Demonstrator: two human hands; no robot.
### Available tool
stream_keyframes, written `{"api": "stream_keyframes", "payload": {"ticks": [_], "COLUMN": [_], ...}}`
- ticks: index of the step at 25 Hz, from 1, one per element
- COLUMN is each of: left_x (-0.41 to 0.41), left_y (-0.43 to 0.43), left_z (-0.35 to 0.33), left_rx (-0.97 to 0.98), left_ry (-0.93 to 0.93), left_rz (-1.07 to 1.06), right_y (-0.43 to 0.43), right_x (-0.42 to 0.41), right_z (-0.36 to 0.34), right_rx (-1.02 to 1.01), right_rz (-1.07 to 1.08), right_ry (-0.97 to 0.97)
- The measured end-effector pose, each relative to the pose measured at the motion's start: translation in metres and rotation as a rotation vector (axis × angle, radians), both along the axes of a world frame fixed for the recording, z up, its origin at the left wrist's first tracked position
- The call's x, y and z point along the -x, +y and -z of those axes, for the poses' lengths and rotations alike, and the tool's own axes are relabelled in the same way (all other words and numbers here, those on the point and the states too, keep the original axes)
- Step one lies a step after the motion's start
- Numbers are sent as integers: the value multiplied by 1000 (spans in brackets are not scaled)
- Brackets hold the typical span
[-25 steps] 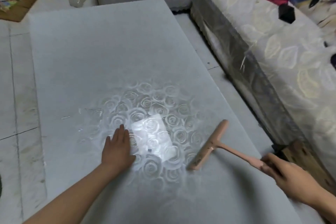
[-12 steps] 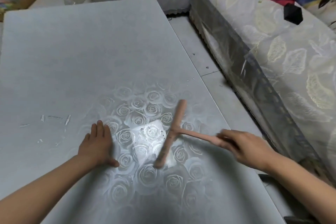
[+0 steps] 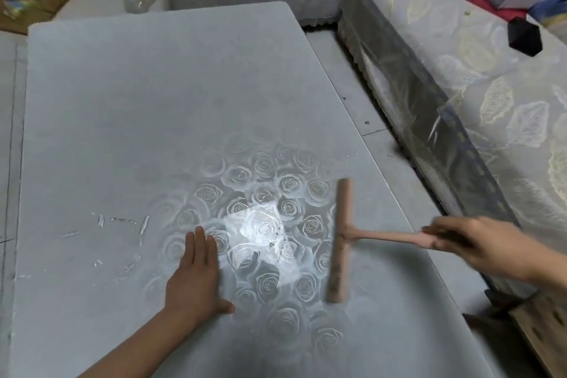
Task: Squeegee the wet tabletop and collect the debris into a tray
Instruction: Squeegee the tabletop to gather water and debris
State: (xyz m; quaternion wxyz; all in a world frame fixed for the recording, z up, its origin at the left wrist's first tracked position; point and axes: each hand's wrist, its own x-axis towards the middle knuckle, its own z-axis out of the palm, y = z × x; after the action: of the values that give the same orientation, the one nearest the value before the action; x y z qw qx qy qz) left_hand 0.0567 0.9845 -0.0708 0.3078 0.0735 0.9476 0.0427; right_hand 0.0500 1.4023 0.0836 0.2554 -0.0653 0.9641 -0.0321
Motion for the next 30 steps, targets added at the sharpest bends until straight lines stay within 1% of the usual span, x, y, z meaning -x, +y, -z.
{"api": "stream_keyframes", "payload": {"ticks": [2,4,5,7,9,10,12,14,17,19,20,22,24,26,28,30], "left_x": [-3,-3,-2,-1,0,-1,-3,-6,-12,-15,-14,-8,0,16,31,51], "left_y": [-3,-12,-22,-49,-81,-99,-129,-156,-175,-177,-175,-165,-150,-118,-88,-51], "left_z": [0,1,0,-3,-9,-13,-20,-23,-28,-36,-41,-48,-56,-60,-57,-50], "left_rx": [-66,-181,-247,-314,-307,-283,-222,-147,-141,-155,-144,-120,-104,-89,-49,-19], "left_ry": [2,6,26,75,145,175,206,196,121,111,109,109,93,89,79,65], "left_rz": [-13,-72,-96,-60,-13,-40,-97,-131,-196,-190,-163,-108,-62,9,83,154], "right_y": [-70,-137,-159,-154,-124,-110,-99,-150,-255,-295,-292,-260,-211,-151,-97,-41], "right_x": [26,47,55,63,65,66,65,59,49,44,44,40,33,26,24,21], "right_z": [26,49,51,32,-3,-18,-22,-11,40,43,33,7,-16,-38,-42,-42], "right_rx": [88,173,188,160,123,82,-7,49,149,189,185,174,146,23,-63,-77], "right_rz": [-75,-180,-206,-205,-91,-38,-29,-97,-301,-348,-334,-241,-128,-15,95,214], "right_ry": [-55,-36,-12,-26,-73,-91,-73,-79,-102,-27,-6,-44,-48,-52,-45,-37]}}
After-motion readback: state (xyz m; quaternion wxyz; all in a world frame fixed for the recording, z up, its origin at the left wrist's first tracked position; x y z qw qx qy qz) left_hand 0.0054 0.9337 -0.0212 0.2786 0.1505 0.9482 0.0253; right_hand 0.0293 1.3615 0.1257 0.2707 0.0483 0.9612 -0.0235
